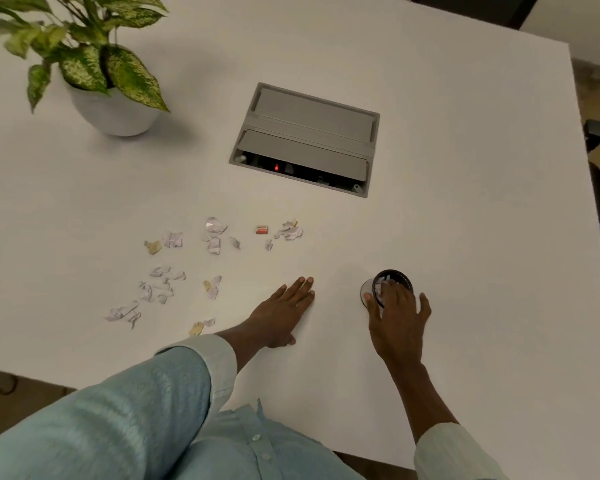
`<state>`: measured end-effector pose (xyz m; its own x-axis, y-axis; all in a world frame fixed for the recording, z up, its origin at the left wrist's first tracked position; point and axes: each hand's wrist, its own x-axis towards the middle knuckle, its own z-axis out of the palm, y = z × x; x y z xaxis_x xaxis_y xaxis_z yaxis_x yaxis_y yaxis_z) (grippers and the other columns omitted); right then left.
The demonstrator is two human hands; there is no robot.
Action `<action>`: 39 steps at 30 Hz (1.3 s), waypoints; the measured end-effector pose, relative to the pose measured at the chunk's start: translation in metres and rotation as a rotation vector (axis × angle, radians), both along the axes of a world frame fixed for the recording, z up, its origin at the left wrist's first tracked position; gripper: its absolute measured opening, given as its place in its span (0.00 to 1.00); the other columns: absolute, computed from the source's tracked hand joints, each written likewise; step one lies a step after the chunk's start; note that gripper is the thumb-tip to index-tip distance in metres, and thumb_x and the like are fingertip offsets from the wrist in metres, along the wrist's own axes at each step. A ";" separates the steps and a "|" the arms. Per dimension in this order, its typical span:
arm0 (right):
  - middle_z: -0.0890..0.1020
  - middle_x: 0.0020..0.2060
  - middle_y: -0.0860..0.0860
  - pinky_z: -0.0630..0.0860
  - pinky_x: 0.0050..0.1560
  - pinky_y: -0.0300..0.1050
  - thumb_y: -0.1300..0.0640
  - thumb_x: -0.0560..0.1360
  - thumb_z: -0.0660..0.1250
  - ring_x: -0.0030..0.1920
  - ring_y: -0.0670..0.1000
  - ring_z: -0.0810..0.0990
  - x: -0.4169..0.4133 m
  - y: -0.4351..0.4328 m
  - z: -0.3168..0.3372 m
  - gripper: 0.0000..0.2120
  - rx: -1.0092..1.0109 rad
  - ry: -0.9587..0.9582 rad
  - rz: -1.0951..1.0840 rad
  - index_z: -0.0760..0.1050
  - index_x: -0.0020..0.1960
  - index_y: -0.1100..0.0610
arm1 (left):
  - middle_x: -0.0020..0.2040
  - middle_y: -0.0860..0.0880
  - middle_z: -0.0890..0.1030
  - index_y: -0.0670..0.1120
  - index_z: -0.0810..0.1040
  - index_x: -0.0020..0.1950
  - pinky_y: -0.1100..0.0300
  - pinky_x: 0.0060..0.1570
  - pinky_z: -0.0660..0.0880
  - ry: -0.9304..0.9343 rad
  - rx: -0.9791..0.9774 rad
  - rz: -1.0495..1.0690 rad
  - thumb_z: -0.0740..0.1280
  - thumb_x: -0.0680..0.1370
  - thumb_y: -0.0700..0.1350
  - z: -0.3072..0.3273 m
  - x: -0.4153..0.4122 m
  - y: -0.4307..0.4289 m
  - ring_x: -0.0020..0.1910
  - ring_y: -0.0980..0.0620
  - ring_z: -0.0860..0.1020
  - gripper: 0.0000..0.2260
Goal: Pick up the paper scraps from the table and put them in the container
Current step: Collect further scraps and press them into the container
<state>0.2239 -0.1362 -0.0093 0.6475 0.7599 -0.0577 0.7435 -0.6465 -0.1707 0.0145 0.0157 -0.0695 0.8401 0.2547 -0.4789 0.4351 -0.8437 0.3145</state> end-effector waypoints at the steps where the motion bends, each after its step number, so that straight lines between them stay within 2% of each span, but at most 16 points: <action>1: 0.80 0.64 0.54 0.57 0.76 0.63 0.42 0.82 0.54 0.68 0.55 0.75 -0.005 0.000 0.004 0.24 0.049 -0.035 0.006 0.75 0.66 0.57 | 0.83 0.45 0.34 0.42 0.45 0.84 0.47 0.82 0.49 -0.019 -0.031 0.033 0.75 0.76 0.51 0.003 -0.004 0.001 0.83 0.47 0.36 0.48; 4: 0.79 0.61 0.56 0.66 0.70 0.61 0.51 0.79 0.65 0.64 0.60 0.75 -0.025 0.002 0.013 0.17 0.205 -0.091 0.077 0.75 0.64 0.58 | 0.85 0.43 0.46 0.40 0.62 0.79 0.46 0.74 0.68 -0.092 -0.085 0.134 0.70 0.80 0.50 0.010 -0.025 0.000 0.84 0.46 0.46 0.32; 7: 0.77 0.60 0.56 0.73 0.66 0.57 0.57 0.77 0.70 0.64 0.59 0.75 -0.060 0.011 0.016 0.17 0.308 0.038 0.163 0.76 0.65 0.58 | 0.79 0.42 0.65 0.42 0.73 0.69 0.46 0.60 0.79 -0.264 -0.045 0.228 0.69 0.80 0.48 0.012 -0.063 -0.005 0.79 0.43 0.63 0.19; 9: 0.75 0.60 0.53 0.80 0.55 0.50 0.56 0.77 0.70 0.62 0.54 0.75 -0.089 0.018 0.017 0.17 0.305 0.151 0.209 0.76 0.65 0.56 | 0.73 0.43 0.73 0.44 0.78 0.62 0.52 0.51 0.81 -0.384 0.001 0.258 0.71 0.78 0.45 0.013 -0.094 -0.007 0.71 0.44 0.72 0.14; 12: 0.73 0.59 0.49 0.81 0.44 0.46 0.52 0.77 0.70 0.59 0.50 0.76 -0.129 0.031 0.009 0.18 0.210 0.275 0.294 0.74 0.66 0.52 | 0.67 0.46 0.77 0.46 0.79 0.57 0.57 0.42 0.80 -0.410 0.086 0.325 0.72 0.76 0.44 0.015 -0.141 -0.005 0.63 0.47 0.76 0.11; 14: 0.73 0.60 0.49 0.81 0.44 0.49 0.47 0.77 0.69 0.59 0.51 0.76 -0.153 0.041 -0.003 0.21 0.105 0.349 0.351 0.72 0.67 0.51 | 0.66 0.46 0.76 0.45 0.79 0.58 0.54 0.40 0.82 -0.391 0.114 0.414 0.72 0.76 0.44 0.016 -0.171 0.000 0.62 0.46 0.76 0.11; 16: 0.72 0.61 0.50 0.81 0.46 0.51 0.42 0.77 0.68 0.60 0.52 0.76 -0.177 0.049 -0.015 0.25 -0.011 0.408 0.385 0.69 0.70 0.51 | 0.66 0.44 0.76 0.44 0.80 0.60 0.51 0.43 0.83 -0.366 0.149 0.495 0.73 0.76 0.42 0.013 -0.197 0.008 0.61 0.44 0.76 0.13; 20: 0.68 0.66 0.52 0.77 0.56 0.52 0.36 0.76 0.67 0.64 0.53 0.72 -0.219 0.067 -0.028 0.34 -0.218 0.488 0.406 0.62 0.75 0.51 | 0.73 0.39 0.72 0.41 0.73 0.70 0.46 0.60 0.80 -0.268 0.201 0.708 0.75 0.75 0.44 0.015 -0.238 0.024 0.70 0.39 0.71 0.25; 24: 0.67 0.66 0.52 0.77 0.56 0.51 0.35 0.73 0.70 0.64 0.53 0.73 -0.256 0.088 -0.032 0.38 -0.248 0.563 0.412 0.61 0.75 0.51 | 0.77 0.36 0.66 0.40 0.66 0.76 0.41 0.65 0.76 -0.157 0.257 0.873 0.75 0.74 0.52 0.011 -0.270 0.042 0.73 0.35 0.67 0.36; 28: 0.65 0.64 0.48 0.80 0.55 0.52 0.33 0.65 0.76 0.60 0.50 0.75 -0.286 0.109 -0.041 0.44 -0.216 0.631 0.319 0.62 0.74 0.49 | 0.79 0.36 0.62 0.40 0.62 0.78 0.40 0.63 0.75 -0.049 0.237 0.949 0.71 0.73 0.66 -0.002 -0.290 0.058 0.73 0.35 0.66 0.44; 30: 0.64 0.63 0.48 0.80 0.54 0.52 0.34 0.64 0.78 0.59 0.50 0.75 -0.296 0.118 -0.046 0.45 -0.196 0.633 0.277 0.62 0.72 0.48 | 0.79 0.36 0.62 0.40 0.60 0.79 0.40 0.62 0.75 -0.033 0.216 0.953 0.70 0.72 0.70 -0.009 -0.293 0.064 0.72 0.36 0.66 0.47; 32: 0.64 0.62 0.48 0.81 0.53 0.50 0.37 0.65 0.79 0.56 0.49 0.76 -0.304 0.125 -0.048 0.41 -0.194 0.606 0.269 0.64 0.71 0.48 | 0.78 0.36 0.62 0.41 0.59 0.80 0.40 0.63 0.75 -0.057 0.182 0.947 0.70 0.72 0.70 -0.013 -0.289 0.070 0.72 0.36 0.65 0.48; 34: 0.65 0.59 0.48 0.80 0.51 0.47 0.43 0.69 0.78 0.53 0.48 0.75 -0.310 0.129 -0.050 0.32 -0.179 0.600 0.269 0.68 0.66 0.47 | 0.78 0.37 0.62 0.41 0.59 0.80 0.40 0.62 0.75 -0.094 0.135 0.927 0.72 0.72 0.66 -0.012 -0.282 0.075 0.72 0.36 0.65 0.47; 37: 0.66 0.52 0.46 0.75 0.45 0.39 0.51 0.74 0.75 0.47 0.47 0.74 -0.312 0.130 -0.053 0.14 -0.111 0.606 0.242 0.73 0.56 0.48 | 0.76 0.38 0.64 0.40 0.59 0.80 0.41 0.61 0.77 -0.152 0.087 0.871 0.76 0.74 0.57 -0.005 -0.265 0.084 0.70 0.38 0.66 0.43; 39: 0.68 0.50 0.47 0.70 0.43 0.34 0.56 0.76 0.74 0.45 0.46 0.73 -0.315 0.128 -0.057 0.08 -0.070 0.569 0.241 0.76 0.52 0.51 | 0.73 0.39 0.66 0.41 0.59 0.80 0.43 0.59 0.78 -0.172 0.057 0.860 0.77 0.75 0.51 -0.003 -0.254 0.090 0.67 0.39 0.68 0.41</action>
<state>-0.0909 -0.0079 -0.0663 0.3111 0.8630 -0.3980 0.6752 -0.4954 -0.5465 -0.2396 0.1056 -0.0726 0.4056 0.8522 -0.3306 0.8777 -0.2620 0.4014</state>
